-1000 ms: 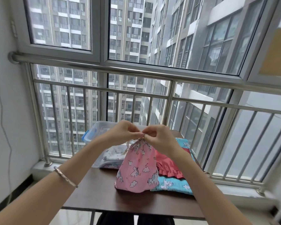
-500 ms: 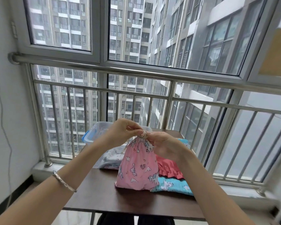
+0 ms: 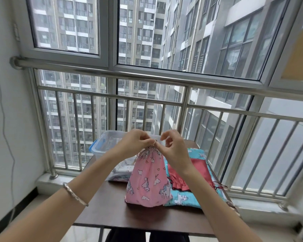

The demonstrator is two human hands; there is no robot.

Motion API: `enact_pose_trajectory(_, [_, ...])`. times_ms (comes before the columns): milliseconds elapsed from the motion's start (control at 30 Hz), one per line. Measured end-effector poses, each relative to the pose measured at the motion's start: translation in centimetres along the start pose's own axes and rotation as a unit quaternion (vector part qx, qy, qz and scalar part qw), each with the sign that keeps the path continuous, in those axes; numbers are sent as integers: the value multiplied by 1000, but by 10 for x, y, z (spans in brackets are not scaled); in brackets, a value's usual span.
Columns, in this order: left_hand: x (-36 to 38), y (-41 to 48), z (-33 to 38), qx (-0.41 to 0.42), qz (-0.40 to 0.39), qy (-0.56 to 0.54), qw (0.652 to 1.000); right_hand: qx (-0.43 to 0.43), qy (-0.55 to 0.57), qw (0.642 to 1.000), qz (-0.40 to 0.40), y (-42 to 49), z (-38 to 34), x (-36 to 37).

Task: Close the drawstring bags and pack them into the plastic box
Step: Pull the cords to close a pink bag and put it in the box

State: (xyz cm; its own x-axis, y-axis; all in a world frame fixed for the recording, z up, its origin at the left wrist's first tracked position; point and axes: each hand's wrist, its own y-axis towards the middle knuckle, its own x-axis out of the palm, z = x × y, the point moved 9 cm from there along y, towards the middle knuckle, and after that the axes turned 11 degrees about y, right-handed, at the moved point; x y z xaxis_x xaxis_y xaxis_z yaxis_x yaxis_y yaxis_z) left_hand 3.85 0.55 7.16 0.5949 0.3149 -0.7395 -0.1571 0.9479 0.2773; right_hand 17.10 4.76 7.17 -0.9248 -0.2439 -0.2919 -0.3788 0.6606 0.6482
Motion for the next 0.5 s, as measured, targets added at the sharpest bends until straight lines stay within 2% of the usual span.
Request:
enact_pose_trajectory(167, [10,0,-8,-52,-49,-82,994,-14,18,999,-45,1,1,3])
enact_pose_trajectory(333, [12,1,-10,-82,-46,-130,987,64,159,984,-51,-3,5,2])
enact_pose_trajectory(433, [12,-1,-8,-66,-57,-123,989,67,152,984,-60,-5,3,1])
enact_pose_trajectory(500, [7,-1,-4,-18,-55,-86,995,89,148,983,-55,-5,9,-7])
